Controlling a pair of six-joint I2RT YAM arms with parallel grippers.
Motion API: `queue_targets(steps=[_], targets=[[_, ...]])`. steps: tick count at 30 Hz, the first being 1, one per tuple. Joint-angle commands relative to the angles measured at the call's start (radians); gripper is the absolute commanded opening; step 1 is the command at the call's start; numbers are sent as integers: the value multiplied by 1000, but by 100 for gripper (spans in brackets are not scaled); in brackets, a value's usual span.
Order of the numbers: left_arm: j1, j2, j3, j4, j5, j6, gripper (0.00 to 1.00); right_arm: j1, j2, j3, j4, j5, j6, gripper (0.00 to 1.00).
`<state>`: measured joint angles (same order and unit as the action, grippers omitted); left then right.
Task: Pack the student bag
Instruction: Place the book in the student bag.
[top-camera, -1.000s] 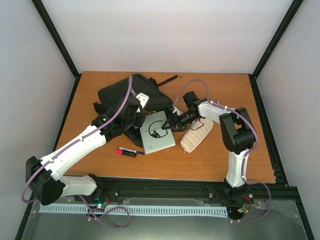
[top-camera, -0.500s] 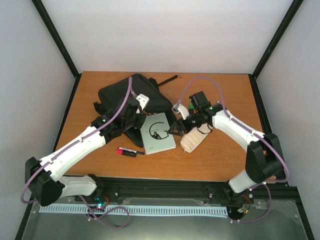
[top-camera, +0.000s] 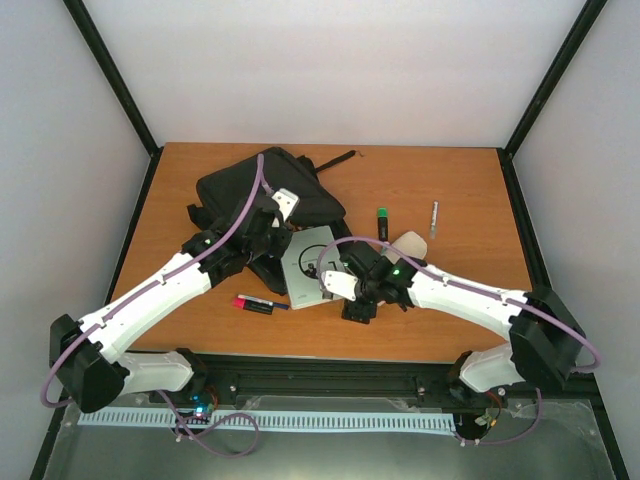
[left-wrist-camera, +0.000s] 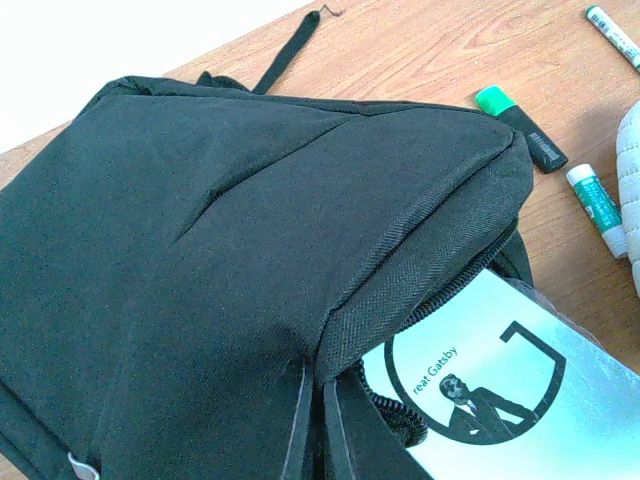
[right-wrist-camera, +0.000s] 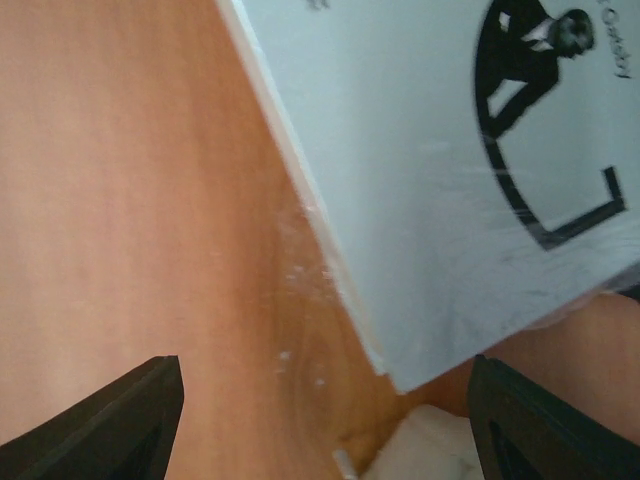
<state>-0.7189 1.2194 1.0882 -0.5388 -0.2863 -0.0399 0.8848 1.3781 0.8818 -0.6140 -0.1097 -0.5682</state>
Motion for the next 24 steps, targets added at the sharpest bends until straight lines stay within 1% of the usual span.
queue_targets(steps=[1, 3, 7, 12, 14, 19, 24], targets=[[-3, -49, 26, 121, 17, 17, 1, 16, 51, 0, 88, 208, -54, 79], [-4, -50, 26, 119, 21, 17, 1, 16, 72, 0, 107, 241, -63, 77], [-4, -53, 27, 119, 29, 17, 1, 16, 104, -1, 141, 255, -93, 74], [-3, -52, 27, 118, 50, 18, 1, 16, 151, -1, 197, 297, -163, 65], [-4, -51, 27, 118, 60, 17, 1, 16, 160, -3, 237, 331, -200, 61], [-4, -45, 29, 117, 87, 18, 1, 15, 181, 3, 355, 420, -305, 53], [-3, -36, 30, 116, 109, 14, 1, 14, 213, 28, 458, 461, -361, 50]])
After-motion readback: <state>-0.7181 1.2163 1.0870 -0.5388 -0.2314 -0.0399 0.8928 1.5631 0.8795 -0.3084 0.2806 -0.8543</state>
